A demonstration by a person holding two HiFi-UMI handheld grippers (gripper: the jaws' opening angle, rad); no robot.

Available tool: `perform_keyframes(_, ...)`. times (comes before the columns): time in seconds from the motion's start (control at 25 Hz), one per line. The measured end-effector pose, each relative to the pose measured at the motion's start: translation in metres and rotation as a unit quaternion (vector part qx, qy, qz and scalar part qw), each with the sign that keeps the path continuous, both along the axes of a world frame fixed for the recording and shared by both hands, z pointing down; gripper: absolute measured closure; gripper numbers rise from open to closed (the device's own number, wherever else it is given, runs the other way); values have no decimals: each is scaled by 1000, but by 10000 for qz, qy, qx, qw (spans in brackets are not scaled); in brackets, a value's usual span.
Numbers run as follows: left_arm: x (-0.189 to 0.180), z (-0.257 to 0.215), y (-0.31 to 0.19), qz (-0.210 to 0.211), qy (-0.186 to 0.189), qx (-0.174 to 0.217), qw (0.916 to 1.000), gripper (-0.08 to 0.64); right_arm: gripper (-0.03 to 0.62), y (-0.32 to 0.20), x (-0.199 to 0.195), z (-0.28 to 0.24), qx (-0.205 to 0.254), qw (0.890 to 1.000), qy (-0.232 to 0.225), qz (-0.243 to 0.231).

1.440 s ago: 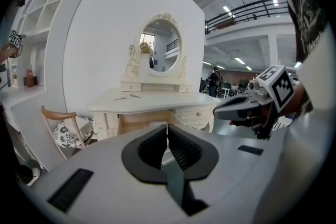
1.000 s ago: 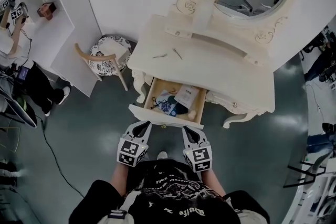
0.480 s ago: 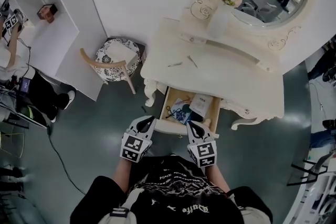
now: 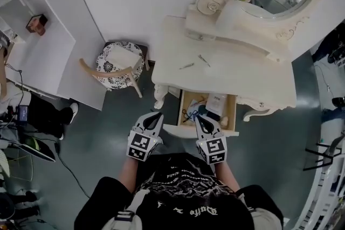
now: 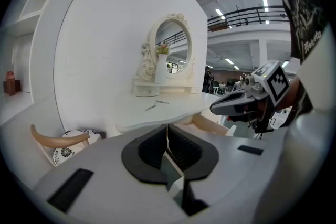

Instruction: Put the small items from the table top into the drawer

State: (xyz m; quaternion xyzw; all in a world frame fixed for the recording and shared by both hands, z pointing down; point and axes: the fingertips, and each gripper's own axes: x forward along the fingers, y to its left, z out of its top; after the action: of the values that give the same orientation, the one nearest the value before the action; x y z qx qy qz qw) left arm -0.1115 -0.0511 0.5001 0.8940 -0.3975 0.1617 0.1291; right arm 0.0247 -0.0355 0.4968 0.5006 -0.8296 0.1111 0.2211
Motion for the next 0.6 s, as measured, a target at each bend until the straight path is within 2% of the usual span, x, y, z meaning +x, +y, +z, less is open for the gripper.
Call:
perform_keyframes(0.32, -23, -1, -26, 398, -6, 28, 9992, 538, 581, -21, -23, -7, 81, 9992, 81, 381)
perform_keyframes(0.6, -26, -2, -41, 552, -26, 42, 9985, 538, 581, -41, -17, -17, 123, 9989, 272, 349)
